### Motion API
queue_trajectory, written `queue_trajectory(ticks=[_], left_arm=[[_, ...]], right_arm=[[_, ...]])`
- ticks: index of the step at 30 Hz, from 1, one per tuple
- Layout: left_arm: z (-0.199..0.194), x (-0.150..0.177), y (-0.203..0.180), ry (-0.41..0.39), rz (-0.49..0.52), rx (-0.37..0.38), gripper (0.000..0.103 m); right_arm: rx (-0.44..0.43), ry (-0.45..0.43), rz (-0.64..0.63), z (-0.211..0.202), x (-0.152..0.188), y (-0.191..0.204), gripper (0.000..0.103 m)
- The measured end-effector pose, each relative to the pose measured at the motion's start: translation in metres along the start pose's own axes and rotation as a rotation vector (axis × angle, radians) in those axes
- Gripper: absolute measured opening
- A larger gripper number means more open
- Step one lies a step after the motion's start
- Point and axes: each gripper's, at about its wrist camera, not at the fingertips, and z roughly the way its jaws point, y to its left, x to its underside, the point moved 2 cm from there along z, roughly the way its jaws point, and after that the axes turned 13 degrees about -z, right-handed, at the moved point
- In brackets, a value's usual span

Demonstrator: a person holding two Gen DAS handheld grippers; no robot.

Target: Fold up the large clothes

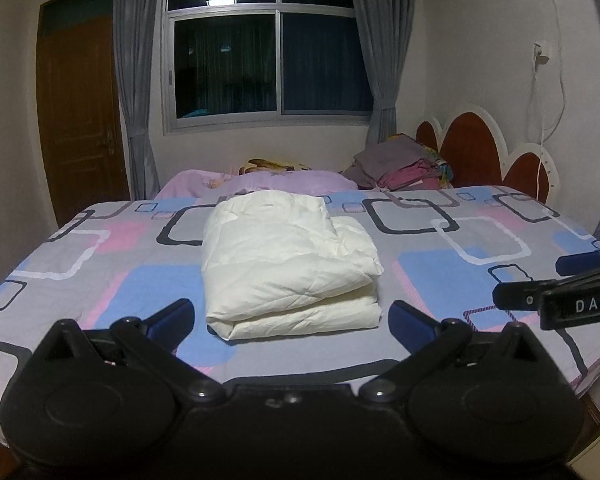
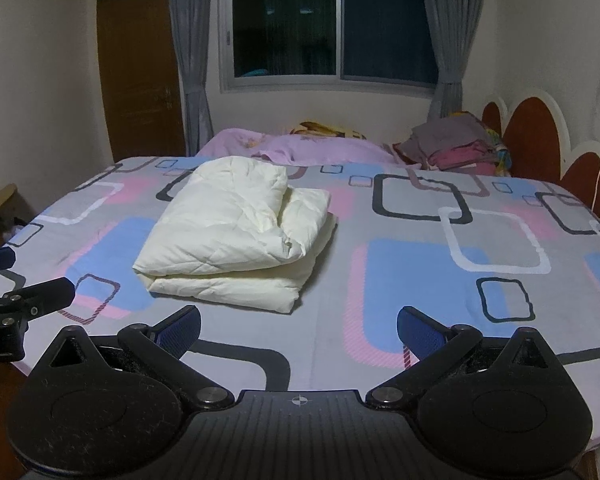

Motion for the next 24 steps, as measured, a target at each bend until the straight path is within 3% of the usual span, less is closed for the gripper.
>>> queue_trajectory(ticks=[24], left_arm=[[-0.0005, -0.0019, 0.0002, -0.016, 0.018, 0.014, 0.103]], right_arm=[[-0.011, -0.019, -0.003, -0.0066, -0.0039, -0.0049, 0.103]])
